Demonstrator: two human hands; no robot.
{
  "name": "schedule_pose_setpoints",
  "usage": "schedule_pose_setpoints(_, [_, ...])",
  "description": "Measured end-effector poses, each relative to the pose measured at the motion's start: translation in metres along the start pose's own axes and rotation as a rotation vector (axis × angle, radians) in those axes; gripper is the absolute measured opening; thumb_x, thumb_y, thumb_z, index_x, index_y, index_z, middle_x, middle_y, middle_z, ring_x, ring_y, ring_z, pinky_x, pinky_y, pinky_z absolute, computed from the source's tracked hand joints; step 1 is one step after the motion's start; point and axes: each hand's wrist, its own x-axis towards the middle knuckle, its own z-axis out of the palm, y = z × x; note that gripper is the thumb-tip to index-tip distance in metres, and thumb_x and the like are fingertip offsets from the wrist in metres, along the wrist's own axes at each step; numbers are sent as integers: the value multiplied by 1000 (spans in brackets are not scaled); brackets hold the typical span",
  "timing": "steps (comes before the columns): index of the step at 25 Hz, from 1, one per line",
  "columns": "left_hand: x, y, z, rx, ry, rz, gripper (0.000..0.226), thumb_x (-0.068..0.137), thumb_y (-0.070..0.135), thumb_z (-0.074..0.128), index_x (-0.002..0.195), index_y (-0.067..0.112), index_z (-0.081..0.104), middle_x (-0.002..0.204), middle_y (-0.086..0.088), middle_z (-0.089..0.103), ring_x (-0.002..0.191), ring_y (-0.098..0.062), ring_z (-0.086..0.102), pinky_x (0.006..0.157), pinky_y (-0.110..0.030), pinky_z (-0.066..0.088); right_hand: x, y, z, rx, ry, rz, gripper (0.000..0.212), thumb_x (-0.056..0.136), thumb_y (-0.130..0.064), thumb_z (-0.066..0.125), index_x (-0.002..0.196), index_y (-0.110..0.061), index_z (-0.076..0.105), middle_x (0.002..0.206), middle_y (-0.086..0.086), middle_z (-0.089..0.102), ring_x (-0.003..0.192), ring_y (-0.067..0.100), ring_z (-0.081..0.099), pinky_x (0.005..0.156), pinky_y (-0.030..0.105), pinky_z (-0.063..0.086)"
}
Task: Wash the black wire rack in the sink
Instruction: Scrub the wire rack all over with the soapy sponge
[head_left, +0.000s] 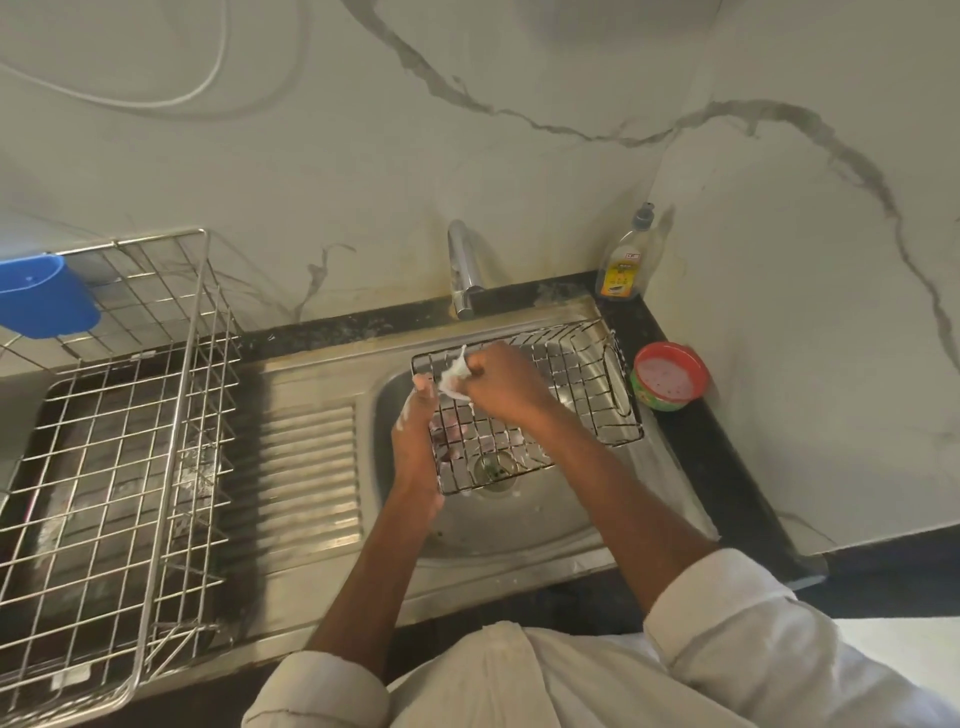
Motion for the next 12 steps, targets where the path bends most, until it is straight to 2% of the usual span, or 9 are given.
schedule_pose_setpoints(1, [-1,-1,-1,-11,-10,28,94,65,101,60,135,38,69,133,-5,74,127,-27,68,108,-55,52,3,2,-3,-223,-22,-15,17,94,-20,72,105,-8,77,92,6,74,65,9,60,54,21,38])
schedule_pose_setpoints(2, [-1,-3,-1,-15,-20,46,93,68,99,62,138,37,68,135,-5,73,130,-29,66,111,-59,50,4,0,-3,-321,-65,-19,16,92,-17,73,104,-7,76,92,8,74,69,15,64,56,22,41])
schedule_pose_setpoints(4, [-2,-2,2,-22,-19,62,93,69,95,66,141,36,66,135,-2,73,131,-29,65,113,-64,46,1,-4,9,-241,-171,-2,11,91,-15,75,96,-5,75,89,11,74,79,26,71,68,31,55])
schedule_pose_setpoints(6, [-6,3,7,-14,-10,63,100,62,98,67,142,37,65,135,2,73,131,-25,65,113,-61,47,4,-4,15,-141,-147,89,14,88,-21,80,88,-10,70,84,6,70,78,23,71,71,31,57])
schedule_pose_setpoints(7, [-6,4,7,-8,-12,64,103,60,99,66,143,38,64,134,4,74,131,-24,65,113,-60,48,6,-1,11,-150,-85,166,18,85,-26,82,90,-12,70,84,3,70,77,19,71,66,28,54])
schedule_pose_setpoints(9, [-4,4,5,-8,-14,60,100,60,98,67,141,39,65,132,5,75,130,-25,66,110,-61,49,6,11,-2,-219,138,309,28,80,-32,87,97,-14,74,90,-1,74,80,16,70,59,23,44])
schedule_pose_setpoints(12, [-4,6,7,-28,8,27,95,60,98,68,136,41,67,133,8,73,130,-24,64,109,-62,50,-6,33,-10,-190,439,338,20,87,-18,79,107,-17,76,105,0,77,92,15,71,56,18,35])
